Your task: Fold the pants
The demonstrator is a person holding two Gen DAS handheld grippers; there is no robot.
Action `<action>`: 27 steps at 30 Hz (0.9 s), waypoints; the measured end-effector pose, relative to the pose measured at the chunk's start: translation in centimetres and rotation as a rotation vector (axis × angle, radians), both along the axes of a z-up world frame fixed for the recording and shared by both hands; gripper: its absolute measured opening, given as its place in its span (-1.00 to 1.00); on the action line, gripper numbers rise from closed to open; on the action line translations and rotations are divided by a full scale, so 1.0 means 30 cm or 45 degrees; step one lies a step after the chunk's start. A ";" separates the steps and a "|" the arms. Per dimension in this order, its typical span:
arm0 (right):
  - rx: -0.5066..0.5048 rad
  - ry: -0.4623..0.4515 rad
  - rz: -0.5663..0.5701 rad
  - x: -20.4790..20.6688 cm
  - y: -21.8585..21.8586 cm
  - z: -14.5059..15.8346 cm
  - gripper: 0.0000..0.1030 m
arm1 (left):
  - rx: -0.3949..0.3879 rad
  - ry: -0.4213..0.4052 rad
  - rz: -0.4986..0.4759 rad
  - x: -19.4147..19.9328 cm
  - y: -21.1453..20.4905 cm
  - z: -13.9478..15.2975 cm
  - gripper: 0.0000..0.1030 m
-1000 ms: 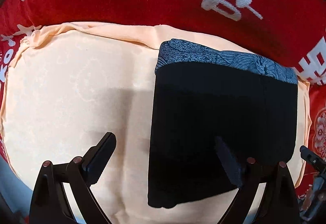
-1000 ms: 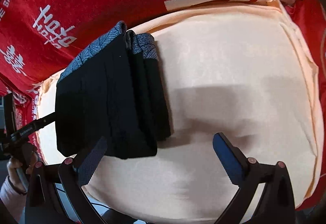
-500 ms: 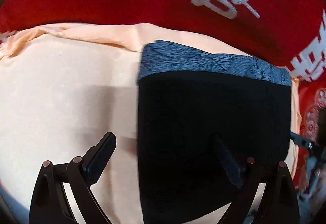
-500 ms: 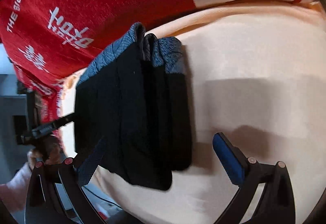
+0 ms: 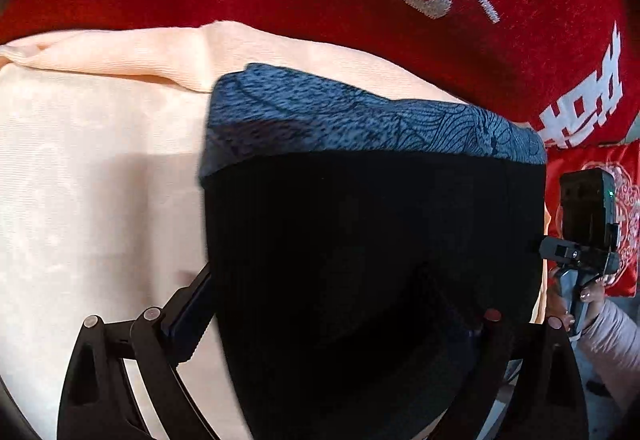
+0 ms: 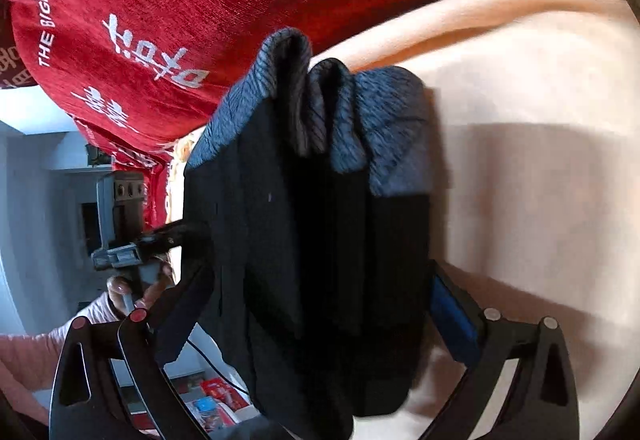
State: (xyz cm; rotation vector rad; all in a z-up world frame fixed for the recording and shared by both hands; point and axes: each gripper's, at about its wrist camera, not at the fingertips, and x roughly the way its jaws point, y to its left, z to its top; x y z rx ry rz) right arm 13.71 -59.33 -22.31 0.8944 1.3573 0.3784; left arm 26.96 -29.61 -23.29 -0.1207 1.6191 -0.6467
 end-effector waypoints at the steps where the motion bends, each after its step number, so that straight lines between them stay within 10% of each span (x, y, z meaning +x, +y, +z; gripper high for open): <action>1: 0.002 0.015 -0.001 0.009 0.007 -0.010 0.96 | -0.005 0.024 0.010 -0.012 -0.010 0.002 0.90; 4: -0.006 0.076 -0.056 0.018 0.004 -0.019 0.70 | 0.014 0.057 0.055 -0.018 -0.015 0.002 0.90; 11: 0.065 0.115 -0.141 -0.017 -0.024 0.021 -0.05 | 0.004 -0.082 0.039 -0.064 -0.021 0.137 0.18; 27: 0.258 0.131 -0.182 -0.287 0.128 0.173 -0.11 | 0.025 -0.083 -0.014 -0.308 0.168 0.380 0.11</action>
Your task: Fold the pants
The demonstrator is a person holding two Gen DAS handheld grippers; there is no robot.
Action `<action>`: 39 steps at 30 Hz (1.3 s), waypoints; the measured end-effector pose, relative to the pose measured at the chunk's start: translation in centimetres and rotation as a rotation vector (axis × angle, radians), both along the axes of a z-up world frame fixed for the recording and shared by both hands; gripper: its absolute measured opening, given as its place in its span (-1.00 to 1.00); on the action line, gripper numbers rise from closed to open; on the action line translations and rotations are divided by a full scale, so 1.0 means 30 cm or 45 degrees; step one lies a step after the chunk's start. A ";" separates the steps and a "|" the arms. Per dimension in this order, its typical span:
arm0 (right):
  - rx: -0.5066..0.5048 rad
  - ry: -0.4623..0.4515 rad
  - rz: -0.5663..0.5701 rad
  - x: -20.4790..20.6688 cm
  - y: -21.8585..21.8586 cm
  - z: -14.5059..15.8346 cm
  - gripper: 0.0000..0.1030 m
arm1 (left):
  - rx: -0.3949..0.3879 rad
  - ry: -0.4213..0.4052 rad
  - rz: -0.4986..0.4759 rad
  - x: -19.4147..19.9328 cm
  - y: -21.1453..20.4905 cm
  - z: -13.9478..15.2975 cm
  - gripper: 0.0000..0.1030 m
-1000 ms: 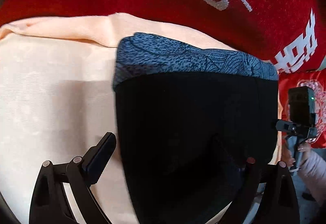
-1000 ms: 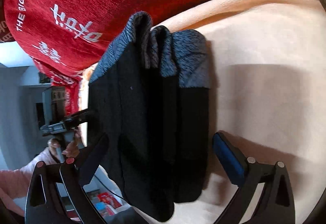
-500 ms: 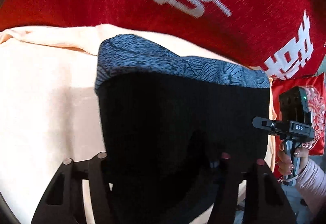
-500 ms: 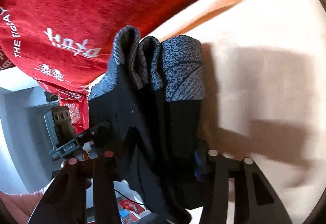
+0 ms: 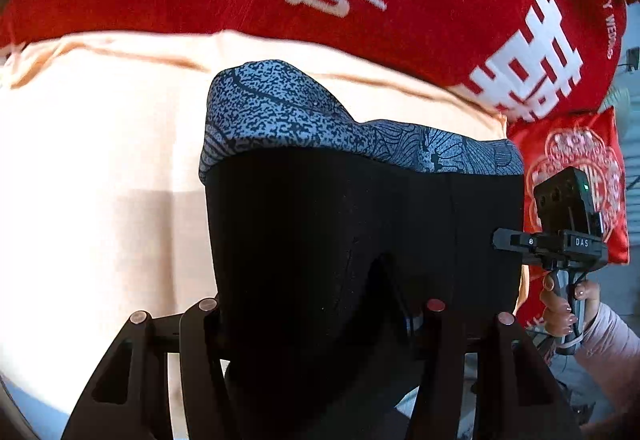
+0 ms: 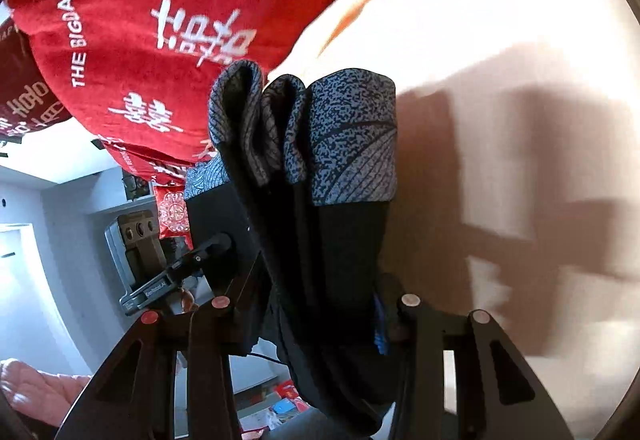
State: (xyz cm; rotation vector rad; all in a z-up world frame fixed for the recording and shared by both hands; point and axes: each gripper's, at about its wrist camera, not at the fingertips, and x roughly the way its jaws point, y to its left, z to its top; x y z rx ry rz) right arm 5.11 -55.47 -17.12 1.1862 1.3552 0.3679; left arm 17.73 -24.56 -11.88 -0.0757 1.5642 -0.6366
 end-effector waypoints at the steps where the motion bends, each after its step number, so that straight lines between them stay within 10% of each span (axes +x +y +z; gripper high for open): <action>1: -0.005 0.003 -0.003 -0.024 0.018 0.001 -0.12 | 0.003 0.010 -0.005 -0.019 0.012 -0.008 0.11; 8: -0.112 0.062 -0.015 -0.164 0.090 -0.093 -0.06 | 0.027 -0.010 -0.070 -0.120 0.120 -0.133 0.16; 11: -0.254 0.061 0.047 -0.171 0.112 -0.129 0.20 | 0.052 -0.044 -0.018 -0.132 0.150 -0.214 0.69; 14: -0.331 0.071 0.062 -0.157 0.115 -0.130 0.32 | 0.064 -0.046 0.018 -0.124 0.165 -0.229 0.76; 24: -0.701 0.149 0.023 -0.200 0.185 0.031 0.40 | 0.377 -0.239 -0.032 -0.229 0.210 -0.076 0.77; 34: -0.950 0.220 -0.004 -0.377 0.328 0.243 1.00 | 0.435 -0.249 -0.098 -0.417 0.229 0.085 1.00; 39: -1.087 0.203 -0.017 -0.434 0.412 0.356 1.00 | 0.484 -0.283 -0.161 -0.504 0.201 0.181 1.00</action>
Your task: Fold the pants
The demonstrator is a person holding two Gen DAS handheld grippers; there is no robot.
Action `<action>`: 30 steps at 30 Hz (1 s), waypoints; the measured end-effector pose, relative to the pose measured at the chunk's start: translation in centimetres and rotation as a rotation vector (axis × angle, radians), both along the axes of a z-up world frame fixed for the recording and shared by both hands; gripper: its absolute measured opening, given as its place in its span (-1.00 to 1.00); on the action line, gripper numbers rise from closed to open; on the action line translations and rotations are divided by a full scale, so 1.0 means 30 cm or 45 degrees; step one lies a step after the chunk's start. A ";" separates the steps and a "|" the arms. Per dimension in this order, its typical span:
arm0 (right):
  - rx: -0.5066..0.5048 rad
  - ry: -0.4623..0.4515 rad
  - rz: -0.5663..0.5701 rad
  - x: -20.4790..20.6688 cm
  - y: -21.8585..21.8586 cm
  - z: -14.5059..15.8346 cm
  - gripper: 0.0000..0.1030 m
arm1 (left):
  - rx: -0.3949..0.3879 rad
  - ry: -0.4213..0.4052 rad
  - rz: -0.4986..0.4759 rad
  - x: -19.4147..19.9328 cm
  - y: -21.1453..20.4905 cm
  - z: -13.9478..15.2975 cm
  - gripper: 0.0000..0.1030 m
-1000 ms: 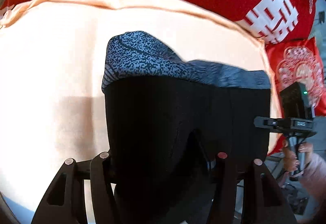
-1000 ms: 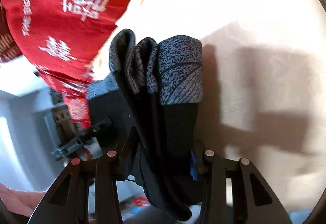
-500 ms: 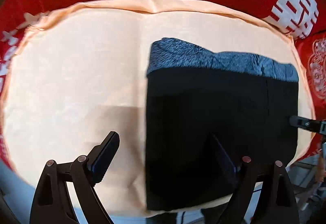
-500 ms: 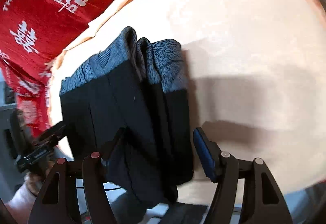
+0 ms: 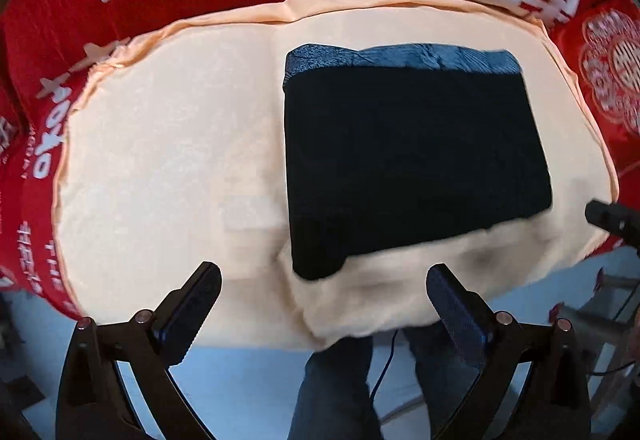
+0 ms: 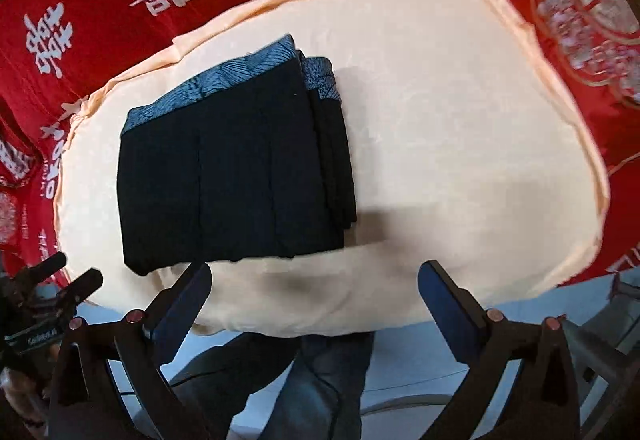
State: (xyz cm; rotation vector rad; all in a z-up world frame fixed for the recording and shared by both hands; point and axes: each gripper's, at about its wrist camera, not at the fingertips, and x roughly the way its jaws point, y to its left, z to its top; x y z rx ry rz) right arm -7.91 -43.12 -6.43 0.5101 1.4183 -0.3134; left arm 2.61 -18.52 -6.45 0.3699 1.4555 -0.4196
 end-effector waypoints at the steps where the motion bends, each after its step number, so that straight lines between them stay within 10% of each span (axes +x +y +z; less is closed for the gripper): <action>1: -0.021 -0.004 0.008 -0.008 0.020 0.026 1.00 | -0.001 -0.012 -0.002 -0.017 0.003 0.023 1.00; 30: -0.178 -0.002 0.088 0.003 0.237 0.263 1.00 | 0.017 -0.167 0.093 -0.103 -0.006 0.290 1.00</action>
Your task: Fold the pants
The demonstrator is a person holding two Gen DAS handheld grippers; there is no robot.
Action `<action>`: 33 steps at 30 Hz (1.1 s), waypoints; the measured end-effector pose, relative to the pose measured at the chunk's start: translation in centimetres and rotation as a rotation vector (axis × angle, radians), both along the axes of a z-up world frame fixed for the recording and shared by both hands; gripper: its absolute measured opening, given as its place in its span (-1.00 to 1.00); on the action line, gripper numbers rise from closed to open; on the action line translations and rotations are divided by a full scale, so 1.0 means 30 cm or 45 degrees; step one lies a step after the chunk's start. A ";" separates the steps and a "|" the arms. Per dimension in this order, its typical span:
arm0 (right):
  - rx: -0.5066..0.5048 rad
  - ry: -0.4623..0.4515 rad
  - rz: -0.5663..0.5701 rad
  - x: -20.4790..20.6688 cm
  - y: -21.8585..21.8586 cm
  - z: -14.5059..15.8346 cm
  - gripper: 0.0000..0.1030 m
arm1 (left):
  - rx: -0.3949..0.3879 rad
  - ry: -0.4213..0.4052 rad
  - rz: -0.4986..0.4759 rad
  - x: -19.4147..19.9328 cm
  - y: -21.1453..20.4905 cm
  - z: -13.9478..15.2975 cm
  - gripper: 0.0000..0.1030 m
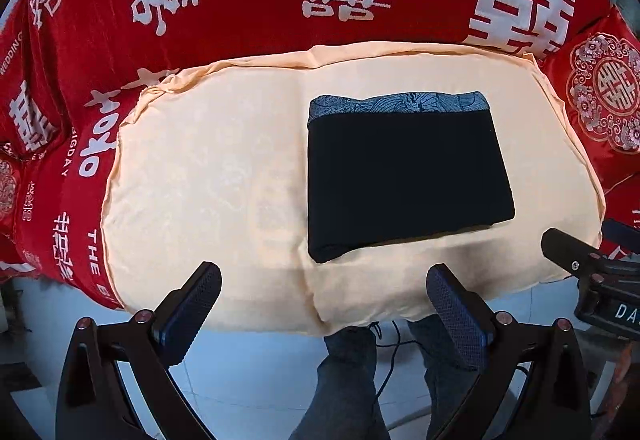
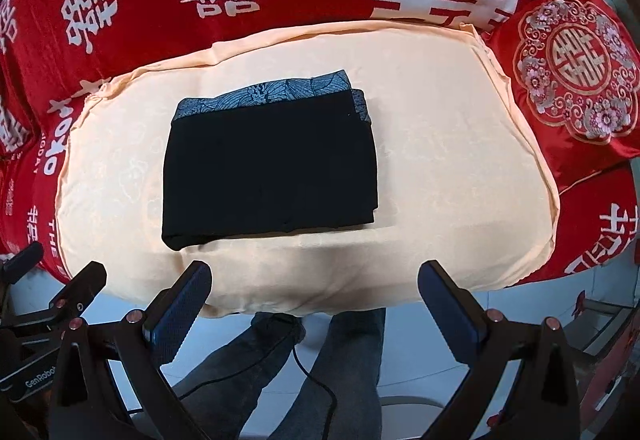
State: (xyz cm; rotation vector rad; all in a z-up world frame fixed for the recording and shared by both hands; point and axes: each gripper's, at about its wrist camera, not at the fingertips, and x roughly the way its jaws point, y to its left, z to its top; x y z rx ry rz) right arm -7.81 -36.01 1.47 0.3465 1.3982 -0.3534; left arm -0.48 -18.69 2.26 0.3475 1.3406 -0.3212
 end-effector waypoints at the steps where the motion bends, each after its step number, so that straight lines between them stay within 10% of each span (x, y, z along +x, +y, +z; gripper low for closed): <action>1: 0.005 0.007 0.012 0.005 -0.004 0.001 1.00 | 0.005 0.006 0.006 0.002 -0.008 -0.001 1.00; 33: 0.009 0.037 0.091 0.081 -0.062 -0.009 1.00 | 0.090 0.061 0.070 0.049 -0.065 -0.028 1.00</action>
